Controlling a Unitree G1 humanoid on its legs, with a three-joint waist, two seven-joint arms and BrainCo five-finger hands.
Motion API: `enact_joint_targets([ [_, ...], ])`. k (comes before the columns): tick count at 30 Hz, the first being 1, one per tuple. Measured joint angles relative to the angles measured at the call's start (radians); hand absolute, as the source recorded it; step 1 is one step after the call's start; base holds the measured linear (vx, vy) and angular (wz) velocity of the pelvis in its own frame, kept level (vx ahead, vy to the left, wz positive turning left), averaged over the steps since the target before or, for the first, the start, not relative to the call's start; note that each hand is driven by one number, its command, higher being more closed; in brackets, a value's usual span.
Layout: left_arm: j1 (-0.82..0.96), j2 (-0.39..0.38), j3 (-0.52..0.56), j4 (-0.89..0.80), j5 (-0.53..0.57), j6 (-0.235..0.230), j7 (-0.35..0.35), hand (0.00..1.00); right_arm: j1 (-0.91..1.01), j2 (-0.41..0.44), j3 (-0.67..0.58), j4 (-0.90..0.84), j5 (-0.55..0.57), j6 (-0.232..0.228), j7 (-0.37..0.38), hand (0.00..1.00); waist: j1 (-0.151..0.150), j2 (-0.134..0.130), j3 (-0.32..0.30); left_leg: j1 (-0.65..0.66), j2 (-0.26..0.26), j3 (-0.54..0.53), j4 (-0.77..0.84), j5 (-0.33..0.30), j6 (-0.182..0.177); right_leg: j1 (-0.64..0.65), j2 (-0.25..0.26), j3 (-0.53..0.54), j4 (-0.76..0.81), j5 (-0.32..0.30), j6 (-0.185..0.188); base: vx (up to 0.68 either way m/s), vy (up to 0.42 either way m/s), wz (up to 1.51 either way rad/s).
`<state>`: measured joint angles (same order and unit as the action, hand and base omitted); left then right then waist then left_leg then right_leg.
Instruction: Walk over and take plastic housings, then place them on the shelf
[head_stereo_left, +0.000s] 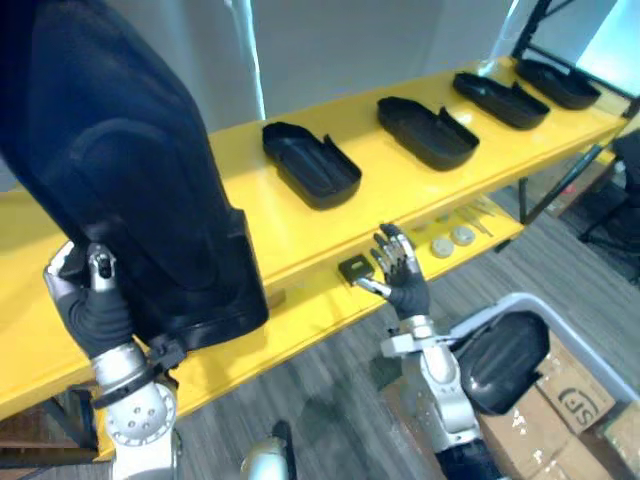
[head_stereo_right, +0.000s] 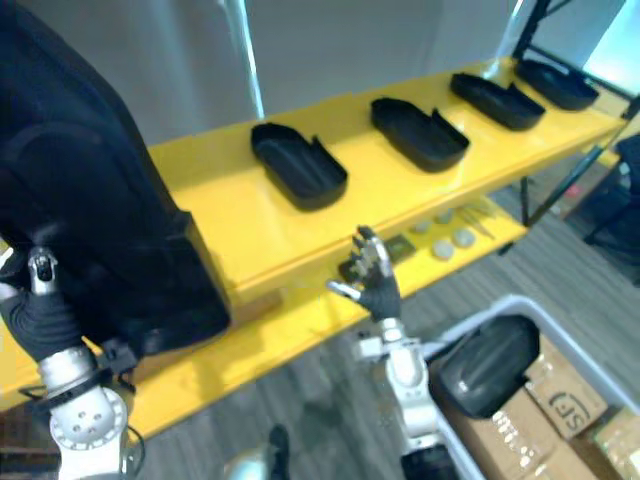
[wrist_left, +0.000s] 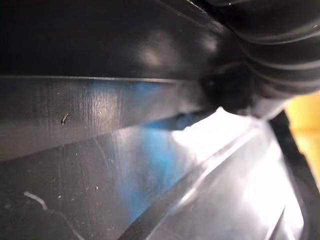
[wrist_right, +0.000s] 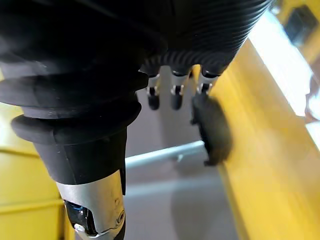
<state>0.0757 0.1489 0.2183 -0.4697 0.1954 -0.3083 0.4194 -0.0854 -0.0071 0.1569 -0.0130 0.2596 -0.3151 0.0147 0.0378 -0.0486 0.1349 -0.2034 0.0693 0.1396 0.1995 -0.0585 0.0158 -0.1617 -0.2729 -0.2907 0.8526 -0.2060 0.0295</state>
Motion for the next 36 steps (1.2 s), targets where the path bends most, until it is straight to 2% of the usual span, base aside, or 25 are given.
enact_joint_targets([
  [1,-0.01,-0.006,-0.012,0.005,0.0,0.0,0.0,1.0,0.014,-0.001,-0.013,-0.03,0.0,-0.007,-0.001,0.0,-0.006,0.0,0.0,0.04,-0.009,-0.023,-0.025,0.0,-0.001,-0.029,0.03,0.0,-0.09,-0.033,-0.004,0.47,0.014,0.74],
  [3,-0.032,-0.008,-0.038,0.008,0.002,0.0,0.001,1.0,0.023,-0.004,-0.033,-0.058,0.001,-0.013,-0.005,0.0,-0.022,0.001,0.0,0.047,-0.02,-0.059,-0.033,-0.001,-0.002,-0.066,0.069,0.034,-0.233,-0.046,-0.011,0.27,-0.059,0.87],
  [4,-0.057,-0.009,-0.059,0.024,0.002,-0.001,0.0,1.0,0.022,-0.009,-0.058,-0.06,0.001,-0.013,-0.011,0.0,-0.026,0.0,0.0,0.046,-0.026,-0.094,-0.033,-0.003,-0.005,-0.091,0.11,0.113,-0.381,-0.038,0.0,0.29,-0.128,1.09],
  [5,-0.07,-0.01,-0.08,0.045,0.001,-0.001,-0.001,1.0,0.026,-0.014,-0.073,-0.06,0.001,-0.013,-0.013,0.0,-0.027,-0.002,-0.002,0.048,-0.031,-0.114,-0.03,-0.007,-0.012,-0.09,0.128,0.172,-0.471,-0.017,0.027,0.33,-0.178,1.3],
  [6,-0.078,-0.009,-0.093,0.073,0.003,0.0,-0.006,1.0,0.03,-0.016,-0.088,-0.061,0.001,-0.013,-0.014,0.0,-0.028,-0.01,-0.005,0.049,-0.047,-0.138,-0.015,-0.023,-0.037,-0.075,0.126,0.219,-0.57,0.07,0.036,0.31,-0.243,1.24],
  [7,-0.074,-0.024,-0.097,0.09,0.009,-0.002,-0.01,1.0,0.025,-0.022,-0.087,-0.062,0.001,-0.013,-0.013,0.0,-0.028,-0.008,0.009,0.065,-0.055,-0.163,0.004,-0.058,-0.076,-0.051,0.112,0.204,-0.579,0.136,0.074,0.24,-0.224,1.0],
  [9,-0.035,-0.064,-0.11,0.09,0.008,0.0,-0.016,1.0,0.022,-0.053,-0.082,-0.063,0.002,-0.012,-0.01,0.0,-0.005,0.036,0.003,0.059,-0.002,-0.161,0.021,-0.067,-0.091,-0.003,0.157,0.173,-0.63,0.141,0.057,0.2,-0.214,0.39],
  [11,-0.034,-0.085,-0.118,0.088,0.008,0.0,-0.032,1.0,0.014,-0.068,-0.079,-0.07,0.006,-0.013,-0.008,0.0,0.002,0.062,-0.004,0.04,0.023,-0.195,0.018,-0.066,-0.105,0.028,0.189,0.121,-0.67,0.145,0.041,0.17,-0.214,0.54],
  [12,-0.052,-0.085,-0.13,0.087,0.008,0.0,-0.036,1.0,0.009,-0.069,-0.083,-0.082,0.012,-0.013,-0.008,0.0,-0.004,0.062,-0.004,0.017,0.027,-0.221,0.015,-0.047,-0.133,0.03,0.194,0.08,-0.673,0.138,0.028,0.12,-0.171,0.9],
  [13,-0.062,-0.084,-0.14,0.087,0.008,0.001,-0.036,1.0,0.008,-0.07,-0.086,-0.09,0.015,-0.013,-0.008,0.0,-0.011,0.062,-0.004,0.0,0.027,-0.214,0.011,-0.029,-0.144,0.031,0.19,0.052,-0.674,0.133,0.021,0.08,-0.14,1.32],
  [14,-0.089,-0.085,-0.17,0.088,0.007,0.008,-0.04,1.0,0.008,-0.075,-0.094,-0.099,0.022,-0.014,-0.009,0.0,-0.033,0.062,-0.004,-0.029,0.026,-0.173,-0.009,0.021,-0.136,0.042,0.177,-0.013,-0.674,0.125,0.008,0.04,-0.07,1.6],
  [15,-0.116,-0.085,-0.204,0.089,0.006,0.011,-0.046,1.0,0.006,-0.076,-0.119,-0.1,0.021,-0.014,-0.011,0.0,-0.04,0.061,-0.004,-0.025,0.028,-0.066,-0.05,0.066,-0.104,0.055,0.162,-0.056,-0.672,0.116,-0.004,0.04,-0.066,1.61],
  [16,-0.128,-0.085,-0.217,0.089,0.006,0.011,-0.048,1.0,0.004,-0.075,-0.128,-0.103,0.021,-0.014,-0.012,0.0,-0.042,0.061,-0.004,-0.024,0.033,0.0,-0.057,0.07,-0.081,0.062,0.156,-0.07,-0.67,0.112,-0.011,0.03,0.0,1.2],
  [17,-0.143,-0.084,-0.237,0.089,-0.001,0.008,-0.05,1.0,0.001,-0.074,-0.13,-0.121,0.013,-0.014,-0.021,0.0,-0.033,0.066,-0.002,-0.024,0.06,0.138,-0.048,0.043,-0.036,0.069,0.154,-0.074,-0.656,0.105,-0.016,0.04,0.045,0.67],
  [18,-0.147,-0.079,-0.243,0.091,-0.002,0.004,-0.051,1.0,0.002,-0.073,-0.126,-0.151,-0.004,-0.015,-0.029,0.0,-0.027,0.063,0.0,-0.013,0.067,0.173,-0.039,0.052,-0.047,0.069,0.148,-0.07,-0.626,0.087,-0.011,0.04,0.044,0.42],
  [20,-0.143,-0.073,-0.241,0.11,-0.002,0.005,-0.05,1.0,0.005,-0.06,-0.108,-0.188,-0.02,-0.015,-0.036,0.0,-0.027,0.056,0.004,-0.008,0.052,0.124,-0.014,0.051,-0.049,0.072,0.137,-0.06,-0.6,0.075,-0.005,0.01,0.037,0.12],
  [21,-0.131,-0.071,-0.239,0.119,-0.003,0.006,-0.049,1.0,0.003,-0.04,-0.089,-0.223,-0.021,-0.018,-0.038,0.0,-0.03,0.047,0.002,-0.008,0.031,0.038,-0.008,0.047,-0.056,0.076,0.127,-0.049,-0.603,0.07,-0.003,-0.01,0.053,0.0],
  [22,-0.121,-0.072,-0.237,0.118,-0.003,0.006,-0.046,1.0,-0.002,-0.03,-0.08,-0.26,-0.024,-0.03,-0.038,0.0,-0.029,0.048,0.002,-0.007,0.02,-0.023,-0.017,0.029,-0.081,0.083,0.125,-0.036,-0.619,0.061,0.009,0.0,0.058,-0.04],
  [24,-0.104,-0.076,-0.239,0.118,-0.002,0.007,-0.045,1.0,0.002,-0.011,-0.08,-0.286,-0.031,-0.04,-0.038,0.0,-0.041,0.047,0.004,-0.006,0.002,-0.016,-0.029,0.029,-0.083,0.089,0.111,-0.032,-0.646,0.073,0.037,-0.03,0.089,-0.05],
  [26,-0.091,-0.075,-0.237,0.118,-0.002,0.008,-0.045,1.0,0.014,-0.001,-0.081,-0.3,-0.038,-0.04,-0.038,0.0,-0.054,0.046,0.003,0.002,-0.011,-0.01,-0.033,0.027,-0.076,0.095,0.098,-0.028,-0.656,0.079,0.045,-0.03,0.11,-0.11],
  [28,-0.083,-0.075,-0.23,0.113,-0.002,0.008,-0.045,1.0,0.042,0.002,-0.076,-0.331,-0.038,-0.039,-0.037,0.0,-0.052,0.045,0.003,0.026,-0.023,0.027,-0.043,0.02,-0.065,0.096,0.084,0.006,-0.658,0.089,0.061,-0.01,0.107,-0.36],
  [32,-0.074,-0.076,-0.197,0.086,0.0,0.009,-0.045,1.0,0.115,0.022,-0.085,-0.407,-0.042,-0.039,-0.037,0.0,-0.066,0.043,0.003,0.046,-0.034,0.072,-0.062,0.018,-0.051,0.093,0.079,0.053,-0.684,0.114,0.072,0.02,0.058,-0.3],
  [33,-0.073,-0.076,-0.172,0.084,0.001,0.012,-0.044,1.0,0.136,0.032,-0.093,-0.424,-0.048,-0.04,-0.038,0.0,-0.08,0.043,0.003,0.048,-0.035,0.079,-0.066,0.017,-0.05,0.093,0.081,0.056,-0.688,0.116,0.074,0.03,0.005,-0.18],
  [36,-0.061,-0.077,-0.101,0.084,0.015,0.033,-0.044,1.0,0.207,0.04,-0.155,-0.464,-0.06,-0.039,-0.033,0.0,-0.088,0.043,-0.002,0.074,-0.034,0.107,-0.091,0.018,-0.05,0.095,0.084,0.082,-0.699,0.12,0.075,0.04,-0.004,-0.23],
])
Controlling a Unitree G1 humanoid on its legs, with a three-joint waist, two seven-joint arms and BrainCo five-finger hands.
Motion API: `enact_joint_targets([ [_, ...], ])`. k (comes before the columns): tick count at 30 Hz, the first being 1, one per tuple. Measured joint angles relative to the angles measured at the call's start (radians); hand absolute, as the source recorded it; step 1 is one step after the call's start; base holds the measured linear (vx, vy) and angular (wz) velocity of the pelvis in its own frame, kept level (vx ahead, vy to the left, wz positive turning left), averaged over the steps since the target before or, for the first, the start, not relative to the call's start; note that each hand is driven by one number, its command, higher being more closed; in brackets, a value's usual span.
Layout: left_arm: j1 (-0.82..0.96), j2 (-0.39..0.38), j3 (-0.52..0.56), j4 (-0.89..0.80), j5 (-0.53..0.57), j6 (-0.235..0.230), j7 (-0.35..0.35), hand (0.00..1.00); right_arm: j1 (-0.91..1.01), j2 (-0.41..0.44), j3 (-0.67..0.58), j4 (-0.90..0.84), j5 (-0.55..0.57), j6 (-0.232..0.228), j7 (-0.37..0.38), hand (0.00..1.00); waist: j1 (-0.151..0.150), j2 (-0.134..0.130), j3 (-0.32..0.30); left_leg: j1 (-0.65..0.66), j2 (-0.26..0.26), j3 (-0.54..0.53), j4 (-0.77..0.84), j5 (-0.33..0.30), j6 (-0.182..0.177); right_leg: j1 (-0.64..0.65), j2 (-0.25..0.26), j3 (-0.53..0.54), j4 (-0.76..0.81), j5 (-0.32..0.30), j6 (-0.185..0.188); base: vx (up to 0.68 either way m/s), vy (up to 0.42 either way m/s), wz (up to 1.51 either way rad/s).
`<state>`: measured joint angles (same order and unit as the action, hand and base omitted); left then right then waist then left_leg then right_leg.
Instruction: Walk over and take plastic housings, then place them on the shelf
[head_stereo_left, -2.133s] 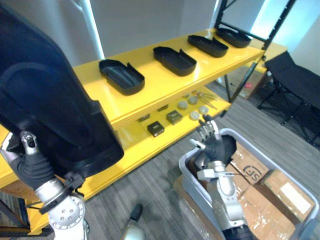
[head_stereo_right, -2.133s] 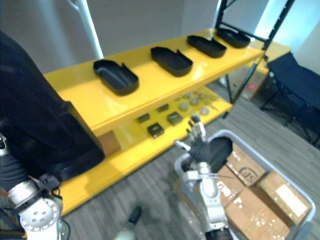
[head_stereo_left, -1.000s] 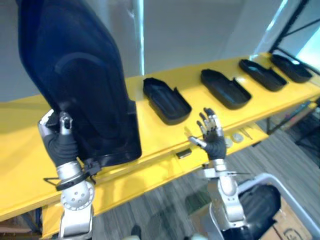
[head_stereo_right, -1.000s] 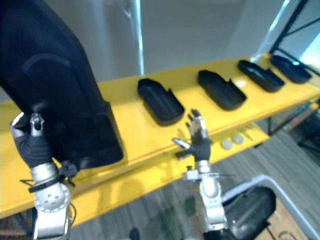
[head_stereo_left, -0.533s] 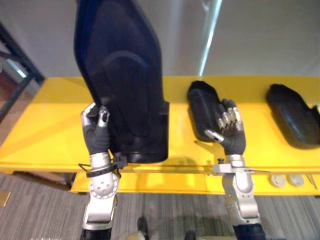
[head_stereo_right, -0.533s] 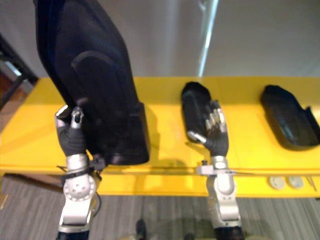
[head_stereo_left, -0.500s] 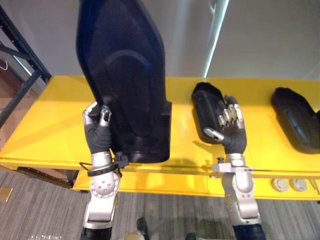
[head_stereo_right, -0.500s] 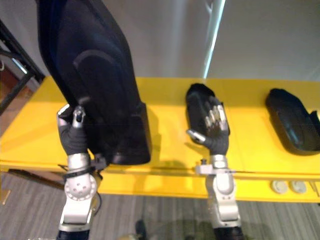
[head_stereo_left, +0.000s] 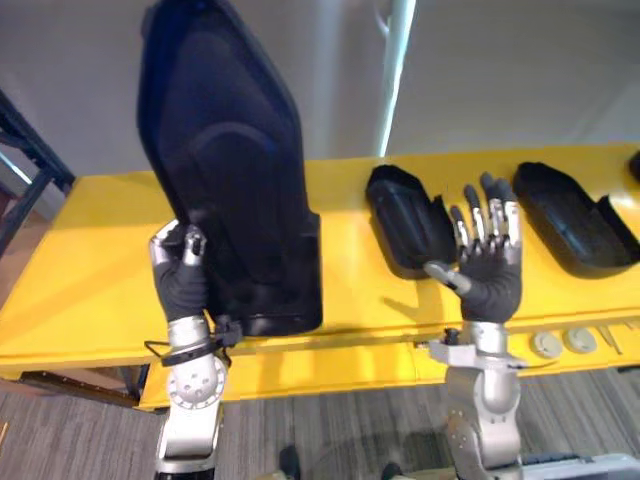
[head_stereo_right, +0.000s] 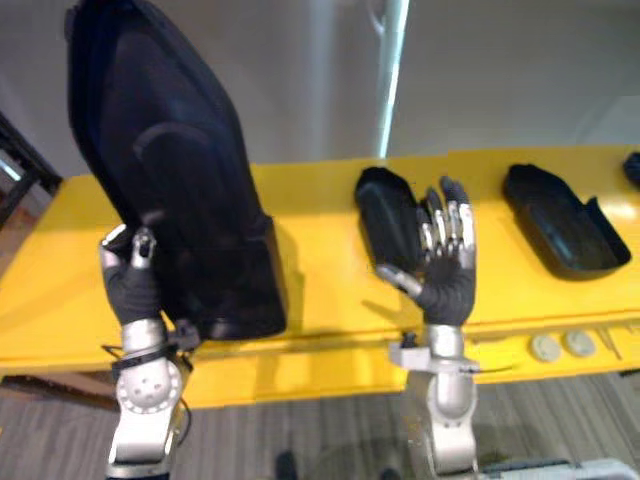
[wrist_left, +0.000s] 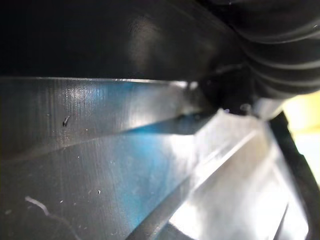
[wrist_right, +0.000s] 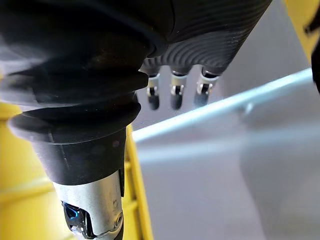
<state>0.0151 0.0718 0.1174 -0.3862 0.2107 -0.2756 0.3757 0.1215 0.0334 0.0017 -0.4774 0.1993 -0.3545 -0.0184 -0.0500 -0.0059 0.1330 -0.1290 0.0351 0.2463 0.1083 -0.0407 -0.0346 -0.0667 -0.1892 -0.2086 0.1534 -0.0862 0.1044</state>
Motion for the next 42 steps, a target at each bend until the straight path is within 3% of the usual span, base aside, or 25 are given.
enact_joint_targets([
  [5,-0.007,0.018,0.136,0.056,0.002,0.075,-0.031,1.0,0.077,0.003,-0.133,-0.034,0.005,0.007,0.03,0.0,-0.028,0.003,-0.026,0.047,0.006,0.038,-0.075,0.019,-0.01,0.007,0.015,0.034,-0.04,0.026,-0.007,0.07,-0.005,-0.24],
  [11,-0.158,0.155,0.159,0.283,-0.001,0.199,-0.059,1.0,0.154,0.024,-0.155,-0.023,0.023,0.011,0.065,0.0,-0.049,0.006,-0.051,0.12,0.006,0.043,-0.188,0.067,-0.02,0.032,0.033,0.039,-0.058,0.03,-0.007,0.04,-0.009,-0.05],
  [17,-0.287,0.222,0.179,0.456,-0.008,0.274,-0.105,1.0,0.241,0.051,-0.292,0.231,-0.06,0.067,-0.011,0.0,-0.067,0.029,-0.06,0.127,0.003,0.04,-0.188,0.068,-0.019,0.04,0.036,0.04,-0.058,0.03,-0.007,0.0,0.0,0.01],
  [22,-0.402,0.289,0.174,0.673,-0.016,0.306,-0.155,1.0,0.305,0.071,-0.363,0.253,-0.097,0.089,-0.048,0.0,-0.091,0.06,-0.075,0.145,0.006,0.046,-0.188,0.07,-0.02,0.053,0.04,0.048,-0.056,0.029,-0.008,-0.02,-0.002,-0.04],
  [28,-0.485,0.316,0.11,0.825,-0.099,0.321,-0.23,1.0,0.3,0.067,-0.318,0.252,-0.1,0.089,-0.033,0.0,-0.1,0.064,-0.076,0.144,0.011,0.064,-0.196,0.079,-0.024,0.041,0.045,0.072,-0.057,0.026,-0.011,-0.08,-0.006,-0.1],
  [32,-0.531,0.324,0.014,0.99,-0.165,0.324,-0.292,1.0,0.288,0.039,-0.262,0.252,-0.116,0.089,-0.013,0.0,-0.101,0.064,-0.077,0.126,0.019,0.061,-0.196,0.093,-0.029,0.016,0.047,0.073,-0.041,0.027,-0.01,-0.03,0.002,0.01],
  [38,-0.539,0.323,-0.054,1.101,-0.165,0.344,-0.319,1.0,0.283,0.018,-0.208,0.239,-0.116,0.089,0.004,0.0,-0.101,0.062,-0.077,0.123,0.021,0.054,-0.195,0.097,-0.03,0.016,0.049,0.071,-0.039,0.027,-0.01,0.01,-0.001,0.03],
  [42,-0.577,0.316,-0.055,1.145,-0.176,0.345,-0.316,1.0,0.269,-0.001,-0.14,0.142,-0.114,0.087,0.026,0.0,-0.1,0.05,-0.072,0.108,0.019,0.031,-0.195,0.104,-0.028,0.015,0.049,0.057,-0.039,0.027,-0.01,0.0,0.0,0.16],
])
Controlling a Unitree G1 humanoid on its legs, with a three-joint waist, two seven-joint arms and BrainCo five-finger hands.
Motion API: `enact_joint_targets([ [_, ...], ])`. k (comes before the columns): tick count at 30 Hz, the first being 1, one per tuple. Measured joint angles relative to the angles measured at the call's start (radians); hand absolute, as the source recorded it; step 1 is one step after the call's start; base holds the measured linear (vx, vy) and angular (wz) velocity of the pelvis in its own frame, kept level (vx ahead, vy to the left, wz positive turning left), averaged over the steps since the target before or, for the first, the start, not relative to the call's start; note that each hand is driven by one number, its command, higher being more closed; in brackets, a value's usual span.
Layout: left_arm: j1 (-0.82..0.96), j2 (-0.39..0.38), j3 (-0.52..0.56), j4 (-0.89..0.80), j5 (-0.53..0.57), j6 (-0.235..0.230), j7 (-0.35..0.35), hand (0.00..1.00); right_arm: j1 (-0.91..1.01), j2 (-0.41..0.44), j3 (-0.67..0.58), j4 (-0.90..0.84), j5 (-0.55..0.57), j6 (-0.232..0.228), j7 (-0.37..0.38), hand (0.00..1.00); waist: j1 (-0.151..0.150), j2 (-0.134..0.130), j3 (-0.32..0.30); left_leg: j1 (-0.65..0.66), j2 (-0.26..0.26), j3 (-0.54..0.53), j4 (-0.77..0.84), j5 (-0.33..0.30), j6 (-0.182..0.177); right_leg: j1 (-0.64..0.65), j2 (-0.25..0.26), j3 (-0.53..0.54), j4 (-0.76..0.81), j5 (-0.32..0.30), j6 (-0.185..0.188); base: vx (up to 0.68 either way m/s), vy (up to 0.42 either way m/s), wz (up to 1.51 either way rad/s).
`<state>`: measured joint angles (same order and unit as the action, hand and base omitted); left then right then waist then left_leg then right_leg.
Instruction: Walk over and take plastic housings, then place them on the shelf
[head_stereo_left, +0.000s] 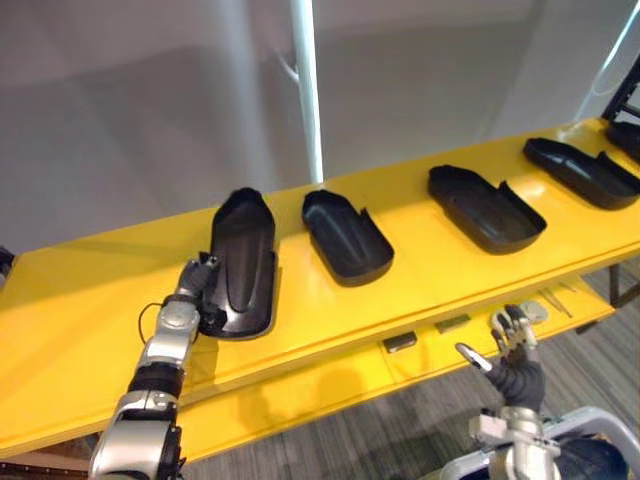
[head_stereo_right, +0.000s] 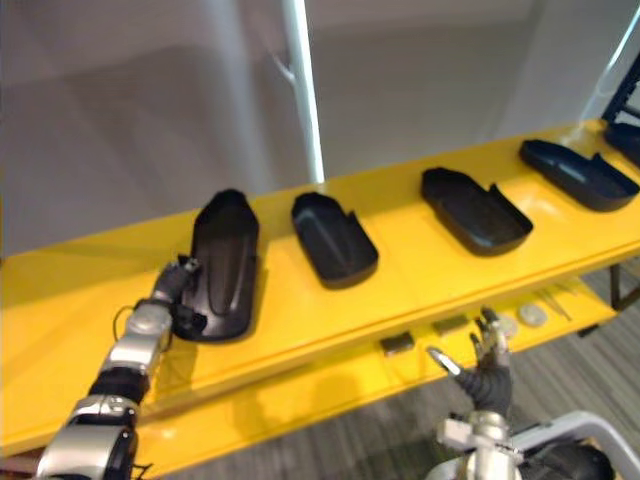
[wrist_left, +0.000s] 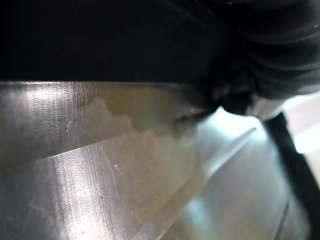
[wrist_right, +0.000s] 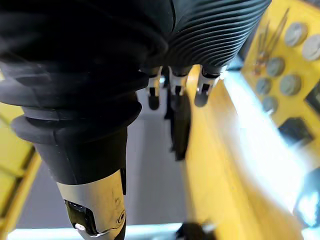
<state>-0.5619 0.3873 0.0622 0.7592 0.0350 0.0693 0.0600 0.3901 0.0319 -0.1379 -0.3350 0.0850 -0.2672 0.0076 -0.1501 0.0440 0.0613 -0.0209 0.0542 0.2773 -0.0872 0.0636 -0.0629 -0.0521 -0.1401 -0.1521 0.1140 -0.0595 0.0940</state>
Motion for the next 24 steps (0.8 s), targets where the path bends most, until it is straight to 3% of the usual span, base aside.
enact_joint_targets([
  [4,-0.036,-0.016,-0.009,0.01,-0.036,0.0,0.009,1.0,-0.063,-0.018,0.122,-0.045,0.004,0.0,0.027,0.0,0.004,-0.02,0.005,-0.027,-0.004,-0.034,-0.001,0.016,0.006,-0.004,0.002,-0.038,0.0,0.0,-0.001,-0.03,-0.009,0.25],
  [9,-0.094,-0.058,-0.043,0.01,-0.077,0.001,0.05,1.0,-0.147,-0.025,0.248,-0.078,0.033,-0.002,0.043,0.0,0.024,-0.024,0.02,-0.075,-0.011,-0.087,-0.001,0.041,0.011,-0.025,-0.002,-0.088,0.01,0.001,-0.001,-0.03,0.009,0.31],
  [13,-0.14,-0.081,-0.075,0.044,-0.105,0.001,0.078,1.0,-0.216,-0.079,0.309,-0.078,0.072,-0.004,0.059,0.0,0.042,-0.027,0.028,-0.098,-0.006,-0.121,-0.001,0.053,0.009,-0.033,-0.001,-0.105,0.017,-0.002,-0.006,-0.02,0.002,0.22],
  [21,-0.233,-0.081,-0.084,0.162,-0.108,0.005,0.089,1.0,-0.216,-0.106,0.368,-0.078,0.137,-0.011,0.065,0.0,0.056,-0.033,0.035,-0.103,0.001,-0.131,-0.001,0.06,0.004,-0.043,0.0,-0.116,0.039,-0.013,-0.021,0.0,-0.001,0.04],
  [22,-0.253,-0.081,-0.084,0.179,-0.108,0.005,0.092,0.0,-0.216,-0.111,0.377,-0.078,0.138,-0.011,0.067,0.0,0.056,-0.036,0.041,-0.103,0.004,-0.129,-0.001,0.061,0.001,-0.047,0.0,-0.114,0.043,-0.014,-0.022,-0.01,-0.001,-0.05],
  [24,-0.283,-0.08,-0.083,0.195,-0.109,0.005,0.095,0.0,-0.214,-0.117,0.387,-0.078,0.138,-0.011,0.079,0.0,0.056,-0.039,0.056,-0.103,0.007,-0.127,-0.001,0.063,-0.001,-0.052,0.002,-0.11,0.05,-0.015,-0.024,-0.02,-0.006,-0.05],
])
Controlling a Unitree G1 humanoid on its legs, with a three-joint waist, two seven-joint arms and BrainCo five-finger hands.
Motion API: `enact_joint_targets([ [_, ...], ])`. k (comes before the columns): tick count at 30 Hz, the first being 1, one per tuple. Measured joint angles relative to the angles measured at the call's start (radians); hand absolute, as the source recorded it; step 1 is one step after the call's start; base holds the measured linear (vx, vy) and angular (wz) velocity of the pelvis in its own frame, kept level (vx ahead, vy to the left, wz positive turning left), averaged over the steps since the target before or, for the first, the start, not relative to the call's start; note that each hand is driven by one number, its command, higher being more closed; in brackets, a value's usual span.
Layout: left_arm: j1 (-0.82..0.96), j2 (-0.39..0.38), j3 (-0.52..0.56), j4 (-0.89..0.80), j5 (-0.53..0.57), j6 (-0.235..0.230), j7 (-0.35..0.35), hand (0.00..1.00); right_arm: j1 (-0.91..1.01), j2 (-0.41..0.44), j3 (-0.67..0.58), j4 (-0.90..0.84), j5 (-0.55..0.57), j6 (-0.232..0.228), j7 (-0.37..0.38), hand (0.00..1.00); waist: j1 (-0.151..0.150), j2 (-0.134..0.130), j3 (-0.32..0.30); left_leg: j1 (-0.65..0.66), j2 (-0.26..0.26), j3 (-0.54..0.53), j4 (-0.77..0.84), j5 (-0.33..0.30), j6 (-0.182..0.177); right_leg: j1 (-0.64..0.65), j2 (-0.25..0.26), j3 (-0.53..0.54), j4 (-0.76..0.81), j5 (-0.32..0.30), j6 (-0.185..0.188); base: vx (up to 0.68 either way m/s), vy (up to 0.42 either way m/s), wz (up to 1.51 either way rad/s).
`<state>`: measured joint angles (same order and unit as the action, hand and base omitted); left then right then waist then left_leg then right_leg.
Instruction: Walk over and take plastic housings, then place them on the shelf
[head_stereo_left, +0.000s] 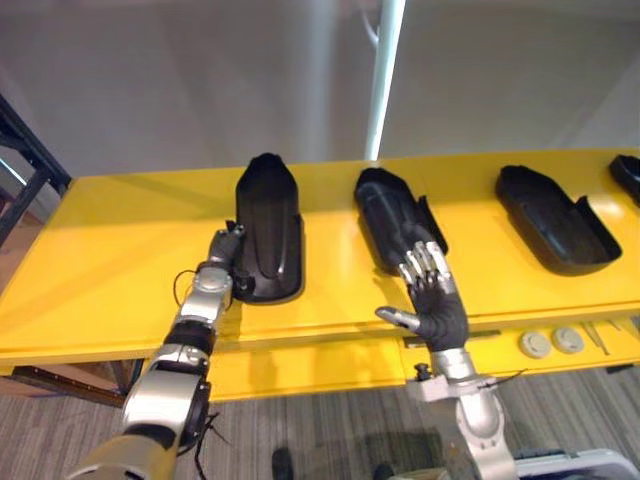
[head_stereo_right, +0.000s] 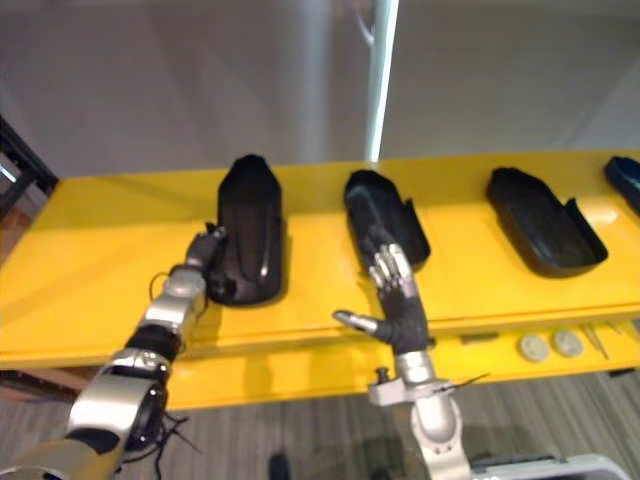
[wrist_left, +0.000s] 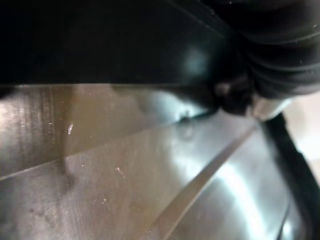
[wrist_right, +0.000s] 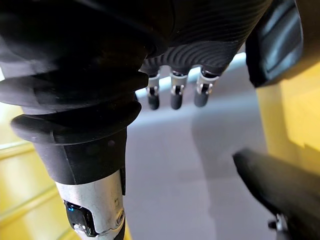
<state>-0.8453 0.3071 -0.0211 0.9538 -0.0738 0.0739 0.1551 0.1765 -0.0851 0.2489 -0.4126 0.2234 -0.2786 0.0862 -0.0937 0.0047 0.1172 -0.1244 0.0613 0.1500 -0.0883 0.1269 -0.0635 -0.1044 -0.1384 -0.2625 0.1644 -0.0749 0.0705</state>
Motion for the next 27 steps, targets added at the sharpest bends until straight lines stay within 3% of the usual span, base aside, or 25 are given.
enact_joint_targets([
  [16,-0.061,-0.002,0.004,0.057,0.003,0.001,0.042,0.0,0.061,-0.004,0.009,0.002,0.038,0.0,0.007,0.0,-0.004,-0.003,0.007,0.004,0.005,0.016,0.0,0.001,-0.001,-0.006,0.004,0.016,0.0,0.001,0.001,0.01,-0.001,-0.02],
  [27,-0.061,-0.015,0.053,0.056,0.004,0.001,0.157,0.0,0.064,-0.008,0.013,0.037,0.036,-0.001,0.0,0.0,-0.004,-0.009,0.003,0.019,0.006,0.019,0.0,0.001,-0.001,0.007,0.005,0.019,-0.002,0.003,0.004,0.0,0.0,0.0],
])
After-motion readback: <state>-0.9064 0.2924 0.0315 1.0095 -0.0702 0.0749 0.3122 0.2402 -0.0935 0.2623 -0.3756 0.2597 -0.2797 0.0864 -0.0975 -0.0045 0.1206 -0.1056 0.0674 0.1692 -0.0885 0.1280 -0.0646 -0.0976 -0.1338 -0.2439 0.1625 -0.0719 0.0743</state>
